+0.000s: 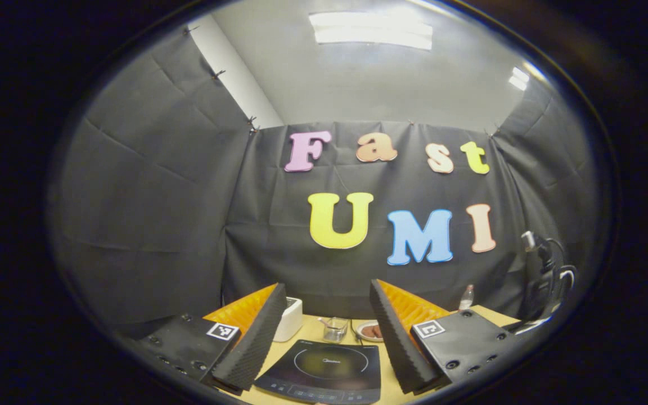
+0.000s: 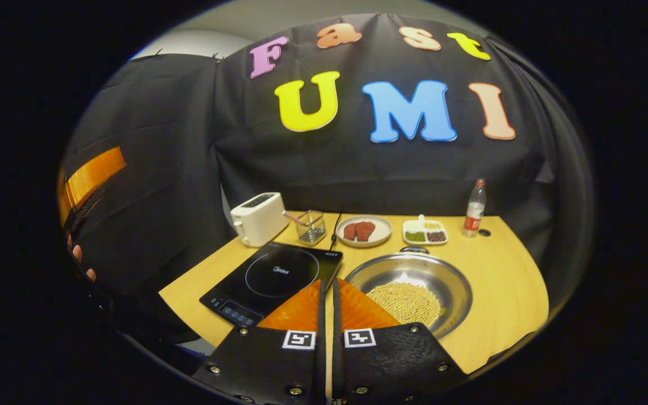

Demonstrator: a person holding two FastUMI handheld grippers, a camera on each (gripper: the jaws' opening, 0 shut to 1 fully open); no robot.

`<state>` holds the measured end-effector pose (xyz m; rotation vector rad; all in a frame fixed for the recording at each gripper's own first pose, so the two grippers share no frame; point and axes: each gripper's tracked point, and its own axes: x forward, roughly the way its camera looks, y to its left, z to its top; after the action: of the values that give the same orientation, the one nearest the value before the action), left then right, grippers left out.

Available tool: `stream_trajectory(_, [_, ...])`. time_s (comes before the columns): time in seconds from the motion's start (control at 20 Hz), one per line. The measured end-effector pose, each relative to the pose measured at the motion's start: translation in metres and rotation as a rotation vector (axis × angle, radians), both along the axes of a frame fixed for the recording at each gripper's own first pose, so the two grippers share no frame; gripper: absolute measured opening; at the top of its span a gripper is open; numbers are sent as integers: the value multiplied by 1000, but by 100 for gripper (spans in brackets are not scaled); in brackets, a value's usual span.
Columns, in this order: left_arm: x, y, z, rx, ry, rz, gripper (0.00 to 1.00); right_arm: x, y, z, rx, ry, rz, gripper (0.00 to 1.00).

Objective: First push the handle of the pot to place it horizontally, then grasp the pot with both hands and set it on the induction cooktop.

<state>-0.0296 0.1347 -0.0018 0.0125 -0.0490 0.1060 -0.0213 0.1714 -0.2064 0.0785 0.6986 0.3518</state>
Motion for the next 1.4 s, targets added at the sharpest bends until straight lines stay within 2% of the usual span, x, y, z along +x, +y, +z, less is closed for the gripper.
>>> stream_trajectory(0.2, [-3, 15, -16, 7, 40, 44, 99, -11, 11, -44, 4, 130, 45, 5])
stream_trajectory(0.3, [-2, 14, -22, 3, 52, 57, 96, -19, 5, -64, 1, 206, 46, 5])
stream_trajectory(0.4, [-1, 11, -28, 4, 73, 60, 99, -23, 4, -87, -1, 248, 45, 5])
stream_trajectory(0.55, [-4, 10, -33, 3, 78, 81, 94, -32, -2, -111, -21, 304, 56, 5])
stream_trajectory(0.65, [-5, 7, -38, -2, 92, 83, 99, -38, -6, -125, -22, 354, 49, 5])
stream_trajectory(0.9, [1, 2, -42, 11, 107, 82, 97, -41, -20, -150, -14, 446, 11, 5])
stream_trajectory(1.0, [4, 1, -43, 11, 110, 78, 98, -41, -17, -154, 11, 463, -7, 1])
stream_trajectory(1.2, [12, -4, -47, 15, 123, 70, 99, -39, -19, -152, 2, 451, -13, 1])
stream_trajectory(1.3, [17, -8, -47, 17, 120, 62, 94, -37, -23, -152, 9, 458, -25, 1])
stream_trajectory(1.4, [21, -13, -46, 17, 116, 52, 96, -36, -33, -153, 12, 462, -45, 1])
